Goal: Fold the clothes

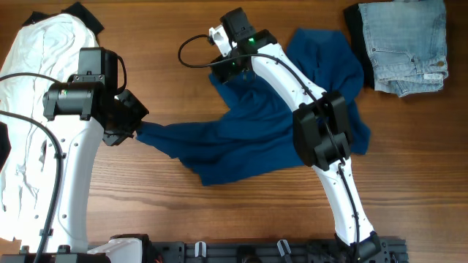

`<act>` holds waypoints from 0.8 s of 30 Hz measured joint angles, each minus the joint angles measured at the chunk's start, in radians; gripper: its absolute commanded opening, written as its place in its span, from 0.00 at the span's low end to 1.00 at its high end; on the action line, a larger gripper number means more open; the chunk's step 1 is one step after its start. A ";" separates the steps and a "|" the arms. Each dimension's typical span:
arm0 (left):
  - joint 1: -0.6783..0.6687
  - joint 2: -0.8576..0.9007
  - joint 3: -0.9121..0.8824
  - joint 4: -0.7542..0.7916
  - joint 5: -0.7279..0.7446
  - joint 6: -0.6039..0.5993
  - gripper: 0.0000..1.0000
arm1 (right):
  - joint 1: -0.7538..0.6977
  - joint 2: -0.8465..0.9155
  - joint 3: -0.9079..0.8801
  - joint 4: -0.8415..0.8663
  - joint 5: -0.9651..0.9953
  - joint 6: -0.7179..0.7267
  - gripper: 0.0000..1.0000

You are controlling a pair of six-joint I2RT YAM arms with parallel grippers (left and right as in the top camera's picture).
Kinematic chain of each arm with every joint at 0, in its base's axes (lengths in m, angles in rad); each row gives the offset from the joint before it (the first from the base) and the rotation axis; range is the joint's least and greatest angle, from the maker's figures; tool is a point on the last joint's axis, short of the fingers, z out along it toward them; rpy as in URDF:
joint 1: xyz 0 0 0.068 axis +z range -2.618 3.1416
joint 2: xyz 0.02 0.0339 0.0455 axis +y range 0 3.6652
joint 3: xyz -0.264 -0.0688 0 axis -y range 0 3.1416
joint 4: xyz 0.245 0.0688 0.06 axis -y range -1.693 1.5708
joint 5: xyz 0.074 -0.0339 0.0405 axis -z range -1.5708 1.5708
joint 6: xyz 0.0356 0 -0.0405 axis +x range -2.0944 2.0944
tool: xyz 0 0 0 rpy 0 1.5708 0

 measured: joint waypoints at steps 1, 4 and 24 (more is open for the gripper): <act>0.000 0.000 0.000 0.000 0.000 0.000 0.04 | 0.001 0.000 0.000 0.021 -0.008 -0.002 0.81; 0.000 0.000 0.000 0.000 0.000 0.000 0.04 | 0.012 0.000 0.001 0.050 -0.020 -0.003 0.81; 0.000 0.000 0.000 0.012 -0.004 0.000 0.04 | 0.028 0.053 0.023 -0.041 0.041 0.014 0.04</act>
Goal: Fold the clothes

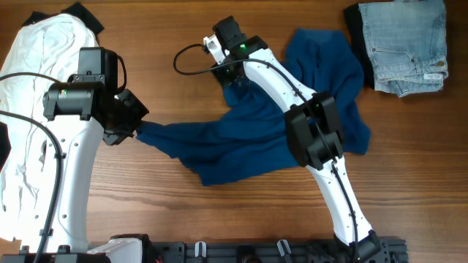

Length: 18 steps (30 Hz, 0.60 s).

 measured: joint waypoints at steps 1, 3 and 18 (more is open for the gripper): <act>0.000 0.000 0.000 0.010 -0.004 0.000 0.04 | -0.004 0.000 0.015 -0.024 0.006 0.004 0.04; 0.000 0.000 -0.001 0.048 -0.008 0.000 0.04 | -0.018 -0.001 0.072 -0.060 0.011 0.008 0.04; 0.144 0.001 0.269 0.348 -0.138 0.174 0.04 | -0.356 -0.513 0.370 -0.076 0.026 0.038 0.04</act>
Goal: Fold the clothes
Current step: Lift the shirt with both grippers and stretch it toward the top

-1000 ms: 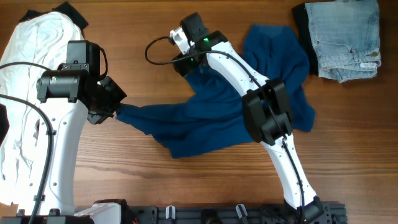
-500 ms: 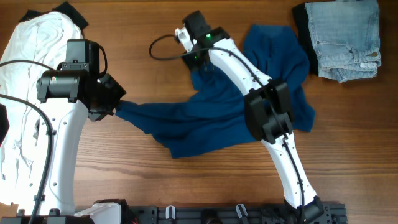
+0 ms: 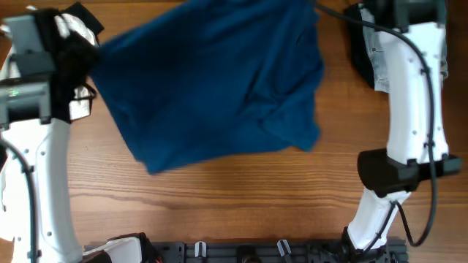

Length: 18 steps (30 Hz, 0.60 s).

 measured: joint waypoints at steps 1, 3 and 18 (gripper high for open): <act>0.011 0.000 0.025 0.005 -0.003 0.005 0.04 | -0.007 -0.004 0.000 -0.008 0.000 0.003 0.04; 0.024 0.000 0.058 0.011 -0.009 0.015 0.04 | -0.018 0.000 -0.002 -0.041 -0.003 0.007 0.04; 0.023 0.000 0.068 -0.090 0.118 0.027 0.04 | -0.027 0.006 -0.007 -0.143 -0.099 0.040 0.04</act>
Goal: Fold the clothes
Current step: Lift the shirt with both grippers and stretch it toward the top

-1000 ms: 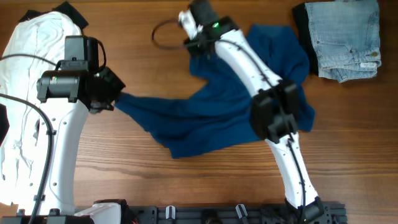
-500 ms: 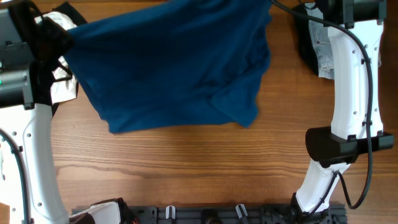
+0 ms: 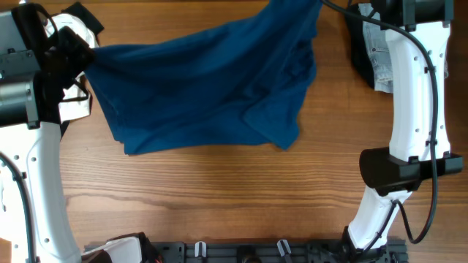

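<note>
A blue garment (image 3: 205, 80) hangs spread out above the table, stretched between my two arms. My left gripper (image 3: 82, 57) at the far left is shut on its left corner. The cloth's right corner rises to the frame's top edge, where my right gripper (image 3: 320, 4) holds it, with its fingers mostly cut off by the edge. The right arm (image 3: 413, 95) stands tall along the right side. The garment's lower edge sags, with a folded flap at the lower right (image 3: 281, 128).
A white garment (image 3: 73, 108) lies at the far left behind the left arm. Folded light-blue jeans (image 3: 374, 58) and a dark piece of clothing (image 3: 356, 51) sit at the top right behind the right arm. A black rail (image 3: 241, 252) runs along the front edge.
The spread garment looks smaller and lower in view, its bottom edge higher in the frame. The left gripper sits a little lower. Both grippers still hold their corners.
The garment first lay crumpled mid-table, with the left gripper on its left tip and the right gripper at its top edge. It stayed so a moment later. Then it was lifted and spread wide between both arms, and now it hangs a bit lower.
</note>
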`<act>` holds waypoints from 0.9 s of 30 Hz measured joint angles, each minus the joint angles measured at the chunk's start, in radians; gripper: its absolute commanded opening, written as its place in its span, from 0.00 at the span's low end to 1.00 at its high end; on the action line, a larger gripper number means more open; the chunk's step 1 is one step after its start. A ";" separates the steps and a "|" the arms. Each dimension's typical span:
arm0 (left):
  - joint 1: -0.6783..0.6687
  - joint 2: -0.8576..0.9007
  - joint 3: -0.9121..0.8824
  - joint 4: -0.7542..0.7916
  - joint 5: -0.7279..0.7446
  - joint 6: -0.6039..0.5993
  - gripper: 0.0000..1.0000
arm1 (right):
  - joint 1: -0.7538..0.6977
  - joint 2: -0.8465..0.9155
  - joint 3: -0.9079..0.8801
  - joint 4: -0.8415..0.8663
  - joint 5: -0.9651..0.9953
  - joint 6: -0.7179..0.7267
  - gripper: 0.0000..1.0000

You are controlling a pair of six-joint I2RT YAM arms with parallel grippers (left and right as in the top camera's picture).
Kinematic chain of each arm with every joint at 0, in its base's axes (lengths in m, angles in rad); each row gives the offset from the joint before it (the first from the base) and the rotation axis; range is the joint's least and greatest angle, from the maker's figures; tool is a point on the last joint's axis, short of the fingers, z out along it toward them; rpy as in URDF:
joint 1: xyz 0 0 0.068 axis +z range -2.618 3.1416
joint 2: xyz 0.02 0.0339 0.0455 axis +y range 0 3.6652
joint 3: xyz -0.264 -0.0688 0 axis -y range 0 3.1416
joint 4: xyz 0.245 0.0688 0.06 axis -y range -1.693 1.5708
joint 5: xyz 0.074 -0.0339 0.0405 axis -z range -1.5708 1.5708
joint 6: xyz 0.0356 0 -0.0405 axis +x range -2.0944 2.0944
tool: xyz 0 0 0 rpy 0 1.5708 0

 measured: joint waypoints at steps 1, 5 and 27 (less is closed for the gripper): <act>-0.002 0.000 0.000 -0.004 0.002 0.000 0.04 | 0.000 0.000 0.000 -0.008 -0.002 0.000 0.04; -0.026 0.000 0.000 -0.006 0.003 0.000 0.04 | 0.000 0.000 0.000 -0.023 -0.016 0.000 0.04; -0.095 0.000 0.000 -0.005 -0.017 0.003 0.04 | 0.000 0.000 0.000 -0.028 -0.030 -0.005 0.04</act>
